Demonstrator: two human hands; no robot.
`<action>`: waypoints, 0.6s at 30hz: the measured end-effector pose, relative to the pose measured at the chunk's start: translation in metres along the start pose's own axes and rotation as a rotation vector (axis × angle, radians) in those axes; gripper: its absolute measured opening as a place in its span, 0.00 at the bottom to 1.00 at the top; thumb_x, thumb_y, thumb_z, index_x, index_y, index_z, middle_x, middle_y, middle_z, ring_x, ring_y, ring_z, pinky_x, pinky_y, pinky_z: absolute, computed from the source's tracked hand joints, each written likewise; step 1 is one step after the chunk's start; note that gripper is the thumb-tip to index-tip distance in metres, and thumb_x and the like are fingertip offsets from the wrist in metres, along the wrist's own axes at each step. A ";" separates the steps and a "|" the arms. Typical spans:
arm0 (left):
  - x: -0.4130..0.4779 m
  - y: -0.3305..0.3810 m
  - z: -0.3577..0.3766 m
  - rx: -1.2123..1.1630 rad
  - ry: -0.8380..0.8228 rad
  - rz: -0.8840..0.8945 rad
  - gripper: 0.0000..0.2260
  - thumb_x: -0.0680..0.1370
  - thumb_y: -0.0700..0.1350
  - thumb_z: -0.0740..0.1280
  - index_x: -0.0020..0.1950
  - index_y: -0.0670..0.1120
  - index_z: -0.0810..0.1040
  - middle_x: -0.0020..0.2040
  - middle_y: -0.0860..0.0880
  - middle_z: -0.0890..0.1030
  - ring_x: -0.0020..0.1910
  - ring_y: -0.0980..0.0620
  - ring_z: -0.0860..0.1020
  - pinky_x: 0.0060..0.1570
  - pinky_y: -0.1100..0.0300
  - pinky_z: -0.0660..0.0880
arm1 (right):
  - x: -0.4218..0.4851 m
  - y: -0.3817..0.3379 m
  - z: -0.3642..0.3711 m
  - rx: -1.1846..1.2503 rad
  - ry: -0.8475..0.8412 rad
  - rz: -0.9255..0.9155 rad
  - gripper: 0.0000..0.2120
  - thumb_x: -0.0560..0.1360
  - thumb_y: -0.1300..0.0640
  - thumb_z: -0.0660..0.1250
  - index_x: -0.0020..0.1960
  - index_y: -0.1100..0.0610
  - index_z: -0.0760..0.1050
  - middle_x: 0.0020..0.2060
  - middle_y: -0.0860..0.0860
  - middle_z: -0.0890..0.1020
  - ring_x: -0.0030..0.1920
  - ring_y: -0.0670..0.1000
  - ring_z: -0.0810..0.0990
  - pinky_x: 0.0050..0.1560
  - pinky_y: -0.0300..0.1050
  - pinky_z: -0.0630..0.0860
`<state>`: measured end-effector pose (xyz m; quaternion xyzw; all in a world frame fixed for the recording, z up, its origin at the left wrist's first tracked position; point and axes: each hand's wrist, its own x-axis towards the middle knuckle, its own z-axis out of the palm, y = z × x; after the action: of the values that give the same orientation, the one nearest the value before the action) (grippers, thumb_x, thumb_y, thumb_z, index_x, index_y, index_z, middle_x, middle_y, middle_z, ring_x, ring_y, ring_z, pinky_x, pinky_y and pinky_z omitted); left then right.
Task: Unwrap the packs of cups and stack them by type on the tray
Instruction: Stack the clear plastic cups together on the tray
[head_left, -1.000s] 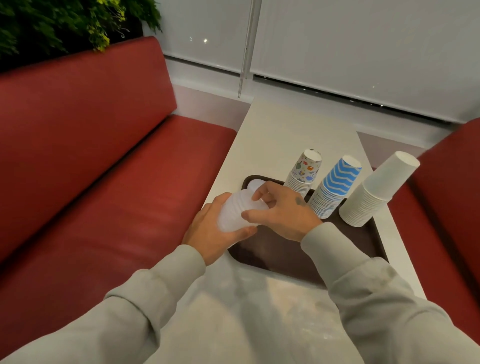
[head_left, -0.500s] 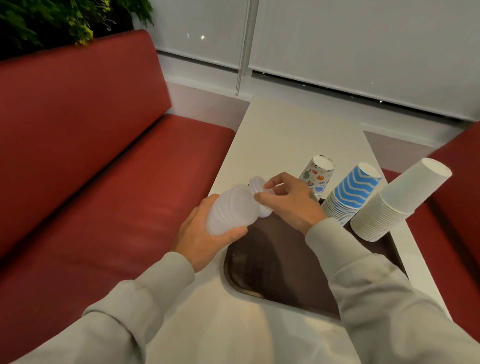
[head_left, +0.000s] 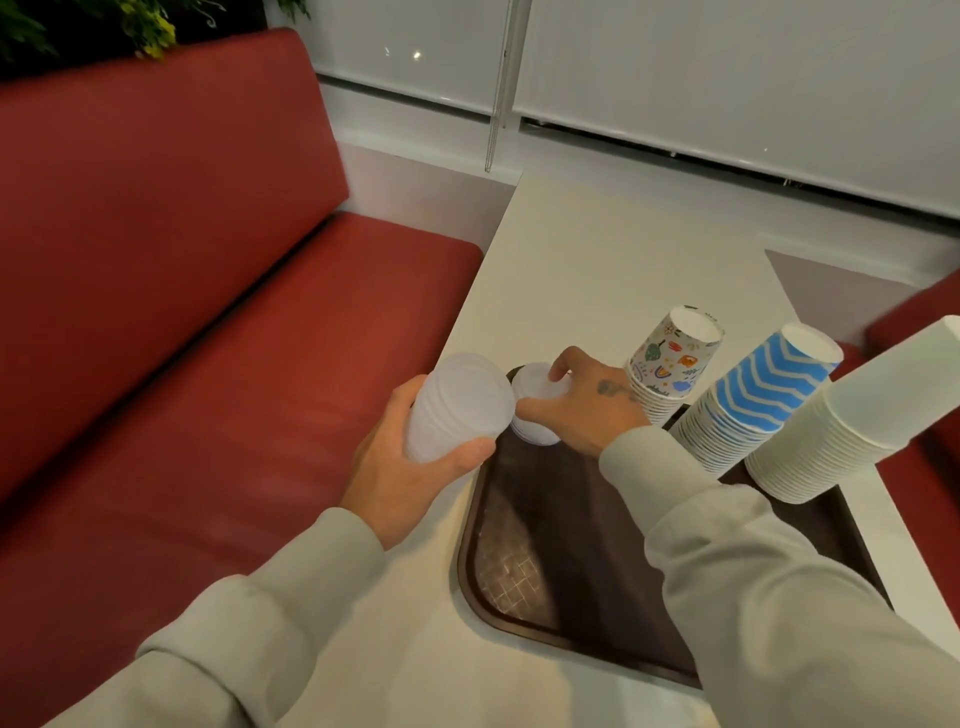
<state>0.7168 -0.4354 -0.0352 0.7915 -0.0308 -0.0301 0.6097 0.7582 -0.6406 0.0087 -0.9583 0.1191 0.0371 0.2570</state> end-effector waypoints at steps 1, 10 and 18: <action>0.001 0.000 0.000 -0.002 0.000 0.003 0.30 0.69 0.55 0.77 0.64 0.68 0.64 0.57 0.69 0.73 0.57 0.70 0.71 0.47 0.71 0.69 | 0.003 0.000 0.004 -0.038 -0.007 0.004 0.26 0.69 0.42 0.73 0.60 0.54 0.70 0.53 0.54 0.74 0.51 0.56 0.72 0.47 0.46 0.70; 0.012 -0.005 -0.004 -0.003 0.025 0.006 0.31 0.67 0.58 0.76 0.66 0.67 0.65 0.59 0.67 0.74 0.59 0.65 0.72 0.52 0.65 0.71 | 0.012 0.010 0.021 -0.092 -0.034 0.027 0.28 0.72 0.44 0.72 0.66 0.56 0.68 0.60 0.57 0.74 0.61 0.58 0.71 0.52 0.46 0.67; 0.014 -0.002 -0.004 0.034 0.028 0.000 0.32 0.68 0.60 0.76 0.67 0.66 0.64 0.59 0.65 0.73 0.59 0.58 0.73 0.53 0.61 0.72 | 0.003 0.006 0.014 -0.103 0.032 -0.030 0.27 0.74 0.44 0.71 0.66 0.56 0.69 0.61 0.56 0.74 0.61 0.58 0.74 0.52 0.45 0.67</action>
<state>0.7307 -0.4319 -0.0365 0.8020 -0.0229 -0.0185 0.5966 0.7599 -0.6396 -0.0064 -0.9724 0.1066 0.0240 0.2061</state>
